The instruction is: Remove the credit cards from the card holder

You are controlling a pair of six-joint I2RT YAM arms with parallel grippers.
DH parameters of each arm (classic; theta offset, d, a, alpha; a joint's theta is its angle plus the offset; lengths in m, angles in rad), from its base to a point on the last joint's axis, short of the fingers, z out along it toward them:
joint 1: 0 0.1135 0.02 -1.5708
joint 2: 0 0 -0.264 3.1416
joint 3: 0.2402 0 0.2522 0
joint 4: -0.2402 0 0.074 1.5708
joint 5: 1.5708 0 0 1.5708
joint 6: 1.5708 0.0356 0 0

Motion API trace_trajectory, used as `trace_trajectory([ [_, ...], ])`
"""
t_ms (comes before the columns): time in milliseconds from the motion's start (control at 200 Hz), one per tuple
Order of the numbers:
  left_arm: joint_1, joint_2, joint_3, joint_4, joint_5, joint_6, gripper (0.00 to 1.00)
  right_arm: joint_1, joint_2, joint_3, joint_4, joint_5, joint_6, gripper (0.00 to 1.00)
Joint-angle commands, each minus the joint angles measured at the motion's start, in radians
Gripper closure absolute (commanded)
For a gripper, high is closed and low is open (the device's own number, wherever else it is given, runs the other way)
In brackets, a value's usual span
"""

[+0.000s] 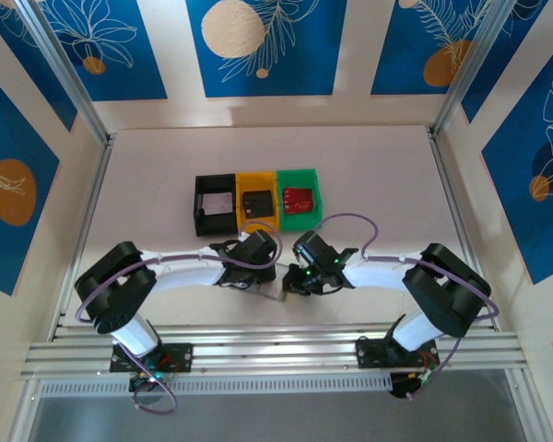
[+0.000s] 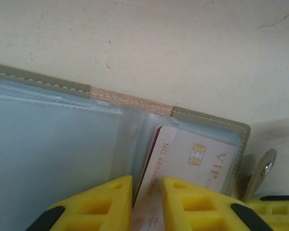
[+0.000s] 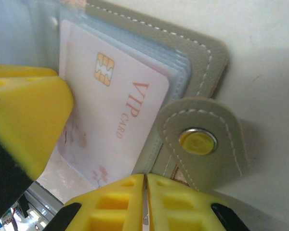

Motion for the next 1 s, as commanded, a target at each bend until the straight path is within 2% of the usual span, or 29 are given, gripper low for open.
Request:
trace_trajectory([
  [0,-0.004,-0.039,0.014,-0.019,0.035,0.036,0.77,-0.003,0.016,-0.017,-0.014,-0.004,-0.001,0.88],
  [495,0.001,-0.054,0.021,-0.104,-0.01,0.1,0.7,-0.005,0.042,-0.01,-0.018,-0.004,-0.002,0.89],
  [860,0.021,-0.014,-0.033,-0.024,0.096,0.097,0.7,-0.005,0.055,-0.018,-0.002,-0.007,0.006,0.9],
  [995,0.022,-0.004,-0.038,-0.027,0.101,0.1,0.71,-0.003,0.055,-0.019,0.001,-0.007,0.006,0.9],
])
